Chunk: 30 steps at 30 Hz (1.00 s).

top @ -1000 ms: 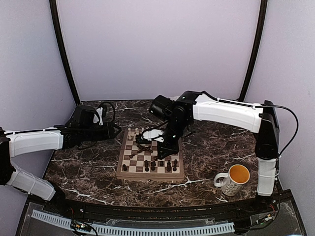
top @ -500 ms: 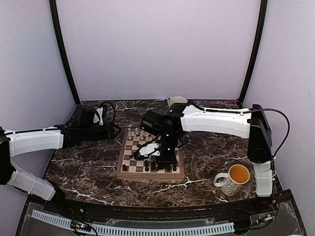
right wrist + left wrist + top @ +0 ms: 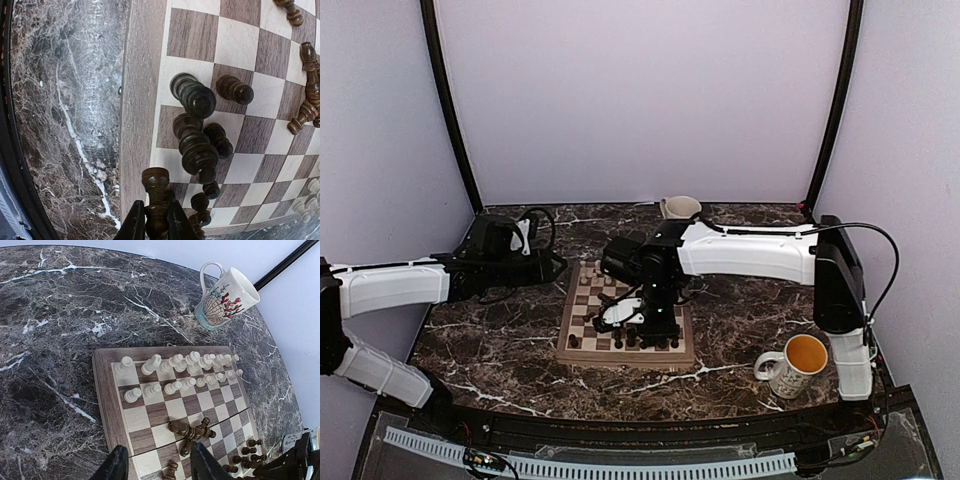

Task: Set up the chess pieces on the board
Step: Place the bishop on c8.

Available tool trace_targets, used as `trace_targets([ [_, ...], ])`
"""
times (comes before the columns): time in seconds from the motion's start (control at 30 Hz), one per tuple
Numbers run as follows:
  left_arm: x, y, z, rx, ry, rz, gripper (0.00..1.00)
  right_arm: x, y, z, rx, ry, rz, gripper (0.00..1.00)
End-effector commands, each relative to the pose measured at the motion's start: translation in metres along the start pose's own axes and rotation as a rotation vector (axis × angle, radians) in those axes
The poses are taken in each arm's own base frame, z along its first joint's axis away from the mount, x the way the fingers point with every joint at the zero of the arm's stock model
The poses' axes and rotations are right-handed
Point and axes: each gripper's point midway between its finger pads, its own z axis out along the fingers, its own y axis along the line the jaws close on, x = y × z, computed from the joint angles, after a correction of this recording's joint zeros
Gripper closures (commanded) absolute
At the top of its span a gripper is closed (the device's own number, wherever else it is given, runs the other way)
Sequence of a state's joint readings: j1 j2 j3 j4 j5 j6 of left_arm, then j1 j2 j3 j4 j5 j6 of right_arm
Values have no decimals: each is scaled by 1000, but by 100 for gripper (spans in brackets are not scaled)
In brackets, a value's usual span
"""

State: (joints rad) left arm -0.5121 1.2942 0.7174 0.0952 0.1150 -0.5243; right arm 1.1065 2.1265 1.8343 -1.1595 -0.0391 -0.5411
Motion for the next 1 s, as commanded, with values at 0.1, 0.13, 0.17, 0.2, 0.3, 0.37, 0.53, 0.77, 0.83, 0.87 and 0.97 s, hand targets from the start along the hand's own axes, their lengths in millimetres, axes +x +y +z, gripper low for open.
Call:
trace_targets([
  [0.1,6,5,2,-2,12,-10,56,3,-6,9,51,45,-3,85],
  [0.13,6,5,3,-1,12,-11,56,3,-7,10,53,49,-1,85],
  [0.17,6,5,3,0,12,-10,56,3,-8,11,54,49,0,85],
  [0.2,6,4,4,2,14,-11,56,2,-7,11,52,48,0,85],
  [0.3,8,4,5,4,19,-15,56,2,-7,13,46,47,1,84],
  [0.37,9,5,5,5,22,-17,56,2,-6,14,42,51,-1,84],
  [0.53,9,5,5,6,22,-19,56,5,-5,20,34,66,1,81],
  [0.77,11,6,6,7,25,-26,56,3,-7,19,43,60,5,75],
  [0.83,11,6,6,7,25,-27,56,2,-8,19,44,59,7,75],
  [0.87,12,6,6,8,27,-27,56,2,-8,19,44,60,7,75],
  [0.97,11,5,5,10,25,-27,56,1,-8,16,47,54,11,75],
])
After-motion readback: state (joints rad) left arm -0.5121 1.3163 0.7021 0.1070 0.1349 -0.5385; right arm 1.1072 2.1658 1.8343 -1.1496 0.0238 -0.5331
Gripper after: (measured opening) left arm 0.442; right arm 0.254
